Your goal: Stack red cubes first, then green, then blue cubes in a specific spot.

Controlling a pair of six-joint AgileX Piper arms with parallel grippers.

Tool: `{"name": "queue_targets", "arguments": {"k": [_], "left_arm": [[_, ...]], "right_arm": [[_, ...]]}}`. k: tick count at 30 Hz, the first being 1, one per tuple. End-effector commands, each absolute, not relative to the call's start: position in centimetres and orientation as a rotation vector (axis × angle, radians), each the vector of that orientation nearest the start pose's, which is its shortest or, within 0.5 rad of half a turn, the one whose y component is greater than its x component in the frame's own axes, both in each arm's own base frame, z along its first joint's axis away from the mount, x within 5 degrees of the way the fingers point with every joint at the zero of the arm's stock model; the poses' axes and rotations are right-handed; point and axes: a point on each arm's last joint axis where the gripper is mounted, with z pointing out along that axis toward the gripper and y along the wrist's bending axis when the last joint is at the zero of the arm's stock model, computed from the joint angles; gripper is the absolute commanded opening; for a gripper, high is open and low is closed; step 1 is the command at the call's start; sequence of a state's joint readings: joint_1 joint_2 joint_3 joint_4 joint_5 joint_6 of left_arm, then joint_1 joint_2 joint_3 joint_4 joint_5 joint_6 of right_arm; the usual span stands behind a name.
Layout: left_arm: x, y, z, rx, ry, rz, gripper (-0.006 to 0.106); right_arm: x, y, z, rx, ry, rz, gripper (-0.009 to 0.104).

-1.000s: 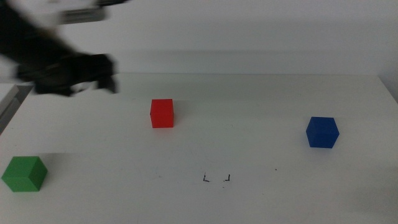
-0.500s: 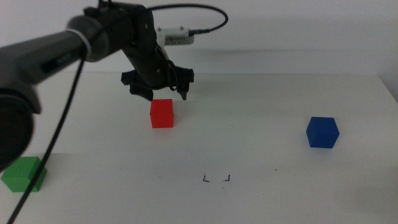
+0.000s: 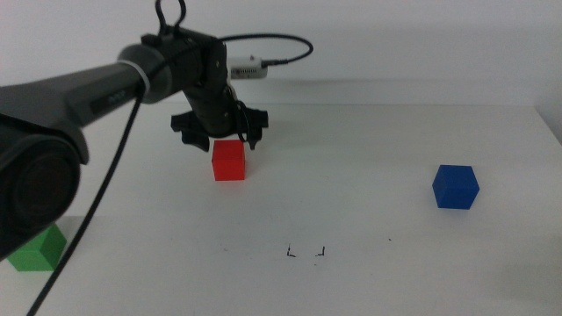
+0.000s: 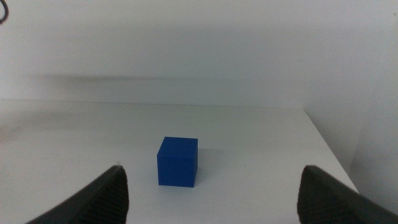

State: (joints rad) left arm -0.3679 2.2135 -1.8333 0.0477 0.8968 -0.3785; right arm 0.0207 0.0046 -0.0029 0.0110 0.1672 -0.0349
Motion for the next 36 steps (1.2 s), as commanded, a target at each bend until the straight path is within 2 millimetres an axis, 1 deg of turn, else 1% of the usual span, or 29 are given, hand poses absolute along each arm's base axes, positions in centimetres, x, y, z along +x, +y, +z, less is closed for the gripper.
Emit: {"name": "queue_targets", "arguments": {"k": [1,3,5,6,8,10,12,14,15,17,19,21,23,25,28,30,36], "left_arm": [[45.4,-16.9,17.9,-0.021,2.774,-0.155,0.093],[45.5,-16.9,17.5,-0.02,2.774,-0.155,0.09],[45.6,-16.8,17.1,-0.021,2.778,-0.15,0.085],[45.6,-16.7,17.0,-0.027,2.782,-0.148,0.08],[45.6,-16.7,17.0,-0.047,2.787,-0.163,0.065],[45.5,-16.9,17.1,-0.062,2.798,-0.189,0.047],[45.1,-17.0,18.0,-0.068,2.808,-0.216,0.032],[44.0,-17.8,19.4,-0.03,2.821,-0.211,0.019],[43.1,-18.4,20.2,-0.017,2.817,-0.197,0.014],[40.8,-20.1,21.7,-0.023,2.785,-0.198,0.006],[38.3,-22.0,22.6,-0.024,2.756,-0.215,0.002],[36.1,-23.6,23.0,-0.056,2.759,-0.249,0.002],[34.2,-25.4,22.8,-0.048,2.759,-0.286,0.002],[33.1,-26.7,22.2,-0.03,2.762,-0.287,0.002],[32.1,-27.9,21.1,-0.025,2.784,-0.267,0.002],[32.0,-28.1,20.5,-0.037,2.786,-0.274,0.002],[31.6,-27.8,18.6,-0.065,2.792,-0.289,0.002]], "right_arm": [[5.6,0.1,19.9,-0.048,1.642,-0.02,0.093],[5.6,0.1,19.9,-0.048,1.642,-0.02,0.093],[5.6,0.1,19.9,-0.048,1.642,-0.02,0.093],[5.6,0.1,19.9,-0.048,1.642,-0.02,0.093],[5.6,0.1,19.9,-0.048,1.642,-0.02,0.093],[5.6,0.1,19.9,-0.048,1.642,-0.02,0.093],[5.6,0.1,19.9,-0.048,1.642,-0.02,0.093],[5.6,0.1,19.9,-0.048,1.642,-0.02,0.093],[5.6,0.1,19.9,-0.048,1.642,-0.02,0.093],[5.6,0.1,19.9,-0.048,1.642,-0.02,0.093],[5.6,0.1,19.9,-0.048,1.642,-0.02,0.093],[5.6,0.1,19.9,-0.048,1.642,-0.02,0.093],[5.6,0.1,19.9,-0.048,1.642,-0.02,0.093],[5.6,0.1,19.9,-0.048,1.642,-0.02,0.093],[5.6,0.1,19.9,-0.048,1.642,-0.02,0.093],[5.6,0.1,19.9,-0.048,1.642,-0.02,0.093],[5.6,0.1,19.9,-0.048,1.642,-0.02,0.093]]}}
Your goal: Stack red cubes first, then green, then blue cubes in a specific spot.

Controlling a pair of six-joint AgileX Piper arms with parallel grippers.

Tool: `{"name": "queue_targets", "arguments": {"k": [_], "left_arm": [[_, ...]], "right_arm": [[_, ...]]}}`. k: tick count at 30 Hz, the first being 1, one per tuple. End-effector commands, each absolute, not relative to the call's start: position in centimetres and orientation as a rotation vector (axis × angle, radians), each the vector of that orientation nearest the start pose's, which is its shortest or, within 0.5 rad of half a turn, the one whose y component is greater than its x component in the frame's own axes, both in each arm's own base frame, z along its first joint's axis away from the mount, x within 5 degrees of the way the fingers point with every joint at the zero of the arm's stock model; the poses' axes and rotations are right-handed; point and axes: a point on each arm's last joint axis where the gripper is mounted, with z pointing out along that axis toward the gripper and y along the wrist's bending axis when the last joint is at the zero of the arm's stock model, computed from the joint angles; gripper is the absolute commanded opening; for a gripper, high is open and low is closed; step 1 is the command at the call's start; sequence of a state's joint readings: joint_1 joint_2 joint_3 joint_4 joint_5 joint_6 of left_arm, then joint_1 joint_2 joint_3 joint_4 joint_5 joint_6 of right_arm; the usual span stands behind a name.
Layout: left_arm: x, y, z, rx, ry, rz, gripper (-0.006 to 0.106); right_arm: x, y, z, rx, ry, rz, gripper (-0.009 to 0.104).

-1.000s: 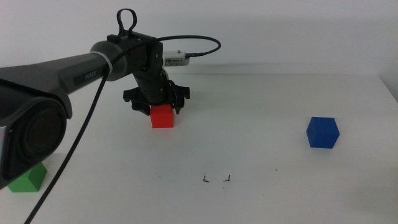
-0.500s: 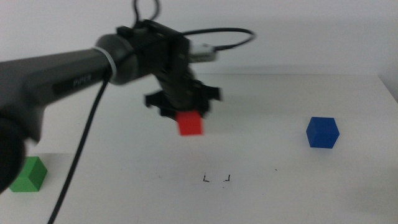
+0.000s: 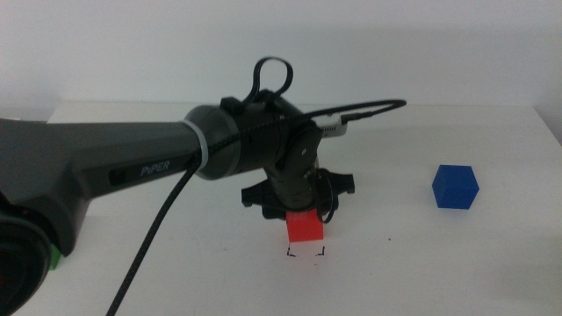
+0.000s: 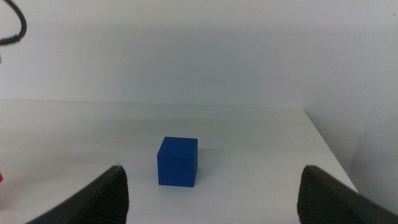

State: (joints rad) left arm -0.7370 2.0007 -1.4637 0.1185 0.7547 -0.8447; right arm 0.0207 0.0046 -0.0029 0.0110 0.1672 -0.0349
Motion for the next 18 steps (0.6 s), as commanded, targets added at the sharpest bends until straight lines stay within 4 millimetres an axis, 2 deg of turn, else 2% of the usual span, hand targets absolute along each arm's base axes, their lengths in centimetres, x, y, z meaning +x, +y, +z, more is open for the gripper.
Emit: {"name": "queue_targets", "arguments": {"k": [1,12,16,17,18], "left_arm": [[31.6,-27.8,18.3,-0.063,2.789,-0.295,0.002],[31.7,-28.0,16.3,-0.056,2.813,-0.271,0.003],[31.8,-28.0,16.2,-0.021,2.813,-0.264,0.017],[31.8,-28.0,16.3,-0.021,2.81,-0.267,0.03],[31.7,-28.0,16.4,-0.023,2.809,-0.272,0.039]], "right_arm": [[5.6,0.1,19.9,-0.048,1.642,-0.02,0.093],[5.6,0.1,19.9,-0.048,1.642,-0.02,0.093],[5.6,0.1,19.9,-0.048,1.642,-0.02,0.093],[5.6,0.1,19.9,-0.048,1.642,-0.02,0.093],[5.6,0.1,19.9,-0.048,1.642,-0.02,0.093]]}}
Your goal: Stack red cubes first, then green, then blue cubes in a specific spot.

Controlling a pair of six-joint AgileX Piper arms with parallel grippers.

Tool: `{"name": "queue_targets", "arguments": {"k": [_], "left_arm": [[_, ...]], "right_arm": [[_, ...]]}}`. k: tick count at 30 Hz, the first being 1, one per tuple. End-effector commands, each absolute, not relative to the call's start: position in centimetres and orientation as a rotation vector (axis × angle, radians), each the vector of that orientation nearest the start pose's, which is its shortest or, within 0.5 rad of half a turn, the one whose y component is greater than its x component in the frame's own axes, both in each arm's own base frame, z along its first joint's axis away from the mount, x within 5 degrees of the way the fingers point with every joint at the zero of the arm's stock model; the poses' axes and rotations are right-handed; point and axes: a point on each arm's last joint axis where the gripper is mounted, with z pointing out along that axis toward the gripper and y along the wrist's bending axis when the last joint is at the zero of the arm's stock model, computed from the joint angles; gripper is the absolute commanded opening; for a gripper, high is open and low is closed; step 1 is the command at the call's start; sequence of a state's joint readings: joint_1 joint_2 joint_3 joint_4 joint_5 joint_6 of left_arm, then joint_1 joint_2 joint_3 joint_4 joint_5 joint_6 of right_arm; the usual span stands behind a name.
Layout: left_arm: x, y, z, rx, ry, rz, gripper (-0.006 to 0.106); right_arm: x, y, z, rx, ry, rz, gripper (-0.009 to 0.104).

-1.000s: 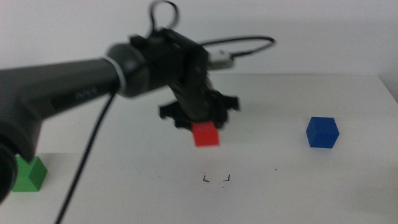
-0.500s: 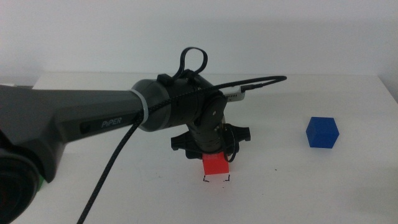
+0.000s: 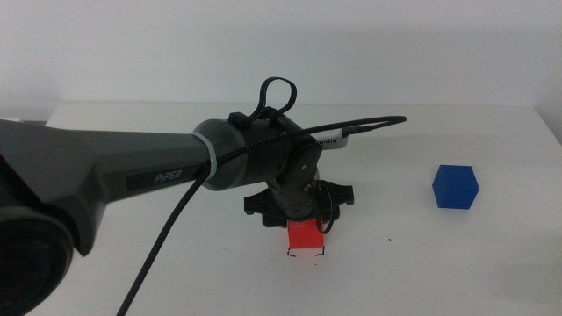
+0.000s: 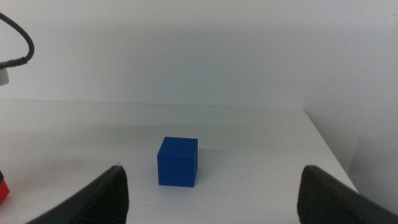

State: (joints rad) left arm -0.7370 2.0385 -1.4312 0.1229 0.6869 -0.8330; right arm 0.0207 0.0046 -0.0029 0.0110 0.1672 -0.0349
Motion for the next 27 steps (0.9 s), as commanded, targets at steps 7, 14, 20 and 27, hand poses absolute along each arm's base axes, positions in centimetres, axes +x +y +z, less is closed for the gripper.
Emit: {"name": "queue_targets", "arguments": {"k": [7,14,20,27], "left_arm": [[31.1,-24.8,23.2,0.125,2.721,-0.15,0.094],[26.6,-10.6,30.4,0.02,2.756,0.182,0.094],[22.2,-1.0,28.9,-0.158,2.759,0.049,0.094],[22.5,4.2,25.5,-0.249,2.768,0.038,0.094]], "right_arm": [[5.6,0.1,19.9,-0.048,1.642,-0.02,0.093],[5.6,0.1,19.9,-0.048,1.642,-0.02,0.093],[5.6,0.1,19.9,-0.048,1.642,-0.02,0.093],[5.6,0.1,19.9,-0.048,1.642,-0.02,0.093]]}}
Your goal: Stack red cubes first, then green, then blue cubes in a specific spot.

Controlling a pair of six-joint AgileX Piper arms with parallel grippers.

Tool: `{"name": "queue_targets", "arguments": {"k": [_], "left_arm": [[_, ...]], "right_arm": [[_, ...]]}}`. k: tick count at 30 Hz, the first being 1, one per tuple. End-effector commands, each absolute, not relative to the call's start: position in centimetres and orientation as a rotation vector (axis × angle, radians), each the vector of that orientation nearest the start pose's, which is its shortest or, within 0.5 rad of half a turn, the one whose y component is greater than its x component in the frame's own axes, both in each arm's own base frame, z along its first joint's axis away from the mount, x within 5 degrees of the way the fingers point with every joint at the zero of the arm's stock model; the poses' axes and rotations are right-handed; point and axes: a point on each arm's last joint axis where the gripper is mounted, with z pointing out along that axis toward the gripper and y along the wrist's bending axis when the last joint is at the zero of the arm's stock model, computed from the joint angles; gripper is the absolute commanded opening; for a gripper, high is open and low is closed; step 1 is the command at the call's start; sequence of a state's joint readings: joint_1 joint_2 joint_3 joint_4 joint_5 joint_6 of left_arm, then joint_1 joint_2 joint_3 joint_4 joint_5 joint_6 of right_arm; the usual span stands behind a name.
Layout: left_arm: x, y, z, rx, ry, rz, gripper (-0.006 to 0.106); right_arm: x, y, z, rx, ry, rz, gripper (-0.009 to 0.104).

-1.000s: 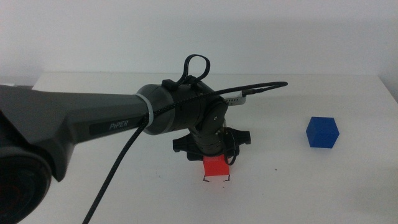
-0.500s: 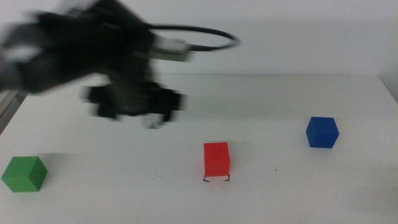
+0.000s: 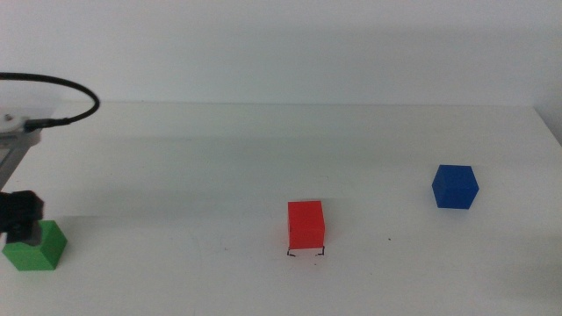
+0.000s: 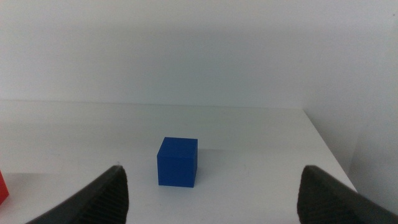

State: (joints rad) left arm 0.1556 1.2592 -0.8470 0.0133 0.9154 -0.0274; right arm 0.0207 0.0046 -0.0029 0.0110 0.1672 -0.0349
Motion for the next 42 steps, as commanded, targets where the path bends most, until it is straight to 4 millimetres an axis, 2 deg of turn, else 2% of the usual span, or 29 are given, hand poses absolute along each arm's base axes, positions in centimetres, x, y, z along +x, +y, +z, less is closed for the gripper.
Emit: {"name": "queue_targets", "arguments": {"k": [1,5,11,23,33,36,37,40,42], "left_arm": [[22.8,4.8,25.2,-0.254,2.768,0.053,0.094],[23.8,6.1,23.6,-0.24,2.786,0.049,0.094],[25.5,6.4,21.1,-0.201,2.855,0.013,0.094],[27.9,7.1,19.4,-0.169,2.846,0.029,0.094],[29.3,7.4,16.5,-0.186,2.862,0.012,0.092],[29.6,7.4,16.1,-0.187,2.856,0.015,0.081],[29.6,7.4,16.1,-0.187,2.854,0.012,0.074],[30.0,7.1,17.1,-0.208,2.87,-0.044,0.045],[30.2,5.8,18.6,-0.169,2.871,-0.079,0.029]], "right_arm": [[5.6,0.1,19.9,-0.048,1.642,-0.02,0.093],[5.6,0.1,19.9,-0.048,1.642,-0.02,0.093],[5.6,0.1,19.9,-0.048,1.642,-0.02,0.093],[5.6,0.1,19.9,-0.048,1.642,-0.02,0.093],[5.6,0.1,19.9,-0.048,1.642,-0.02,0.093],[5.6,0.1,19.9,-0.048,1.642,-0.02,0.093],[5.6,0.1,19.9,-0.048,1.642,-0.02,0.093],[5.6,0.1,19.9,-0.048,1.642,-0.02,0.093],[5.6,0.1,19.9,-0.048,1.642,-0.02,0.093]]}}
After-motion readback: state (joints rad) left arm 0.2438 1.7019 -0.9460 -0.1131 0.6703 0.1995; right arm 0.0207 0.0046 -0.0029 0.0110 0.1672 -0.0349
